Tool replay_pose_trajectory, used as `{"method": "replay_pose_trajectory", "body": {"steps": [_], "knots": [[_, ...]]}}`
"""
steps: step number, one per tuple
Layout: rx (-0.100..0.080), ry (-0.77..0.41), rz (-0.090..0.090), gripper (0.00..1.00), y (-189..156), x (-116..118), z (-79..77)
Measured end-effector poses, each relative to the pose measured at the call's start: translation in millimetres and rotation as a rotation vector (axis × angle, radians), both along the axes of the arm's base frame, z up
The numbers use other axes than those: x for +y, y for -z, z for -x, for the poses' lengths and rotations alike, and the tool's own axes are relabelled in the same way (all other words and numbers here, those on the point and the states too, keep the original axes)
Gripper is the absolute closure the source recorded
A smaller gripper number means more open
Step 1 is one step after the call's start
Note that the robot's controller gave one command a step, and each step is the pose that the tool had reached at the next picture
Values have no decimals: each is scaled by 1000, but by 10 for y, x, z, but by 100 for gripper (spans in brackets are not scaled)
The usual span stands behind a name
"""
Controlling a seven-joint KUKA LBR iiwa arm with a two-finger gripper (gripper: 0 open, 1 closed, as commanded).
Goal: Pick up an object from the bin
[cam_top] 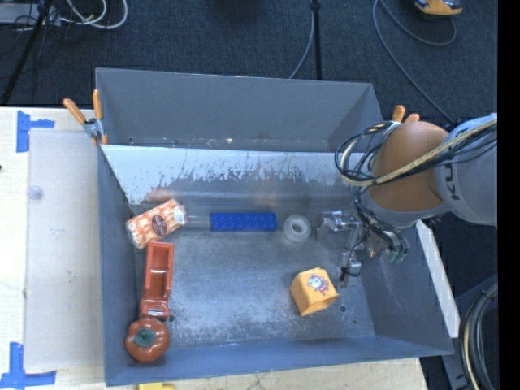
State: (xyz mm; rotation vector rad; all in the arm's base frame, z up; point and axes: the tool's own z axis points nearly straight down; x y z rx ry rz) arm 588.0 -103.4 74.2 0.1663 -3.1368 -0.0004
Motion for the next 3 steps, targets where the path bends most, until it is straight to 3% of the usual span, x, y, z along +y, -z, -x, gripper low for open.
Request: {"method": "replay_pose_trajectory", "body": {"steps": [1,3], "knots": [[5,-142,0,0,149,101,25],[3,-227,-2,0,62,42,956]]}}
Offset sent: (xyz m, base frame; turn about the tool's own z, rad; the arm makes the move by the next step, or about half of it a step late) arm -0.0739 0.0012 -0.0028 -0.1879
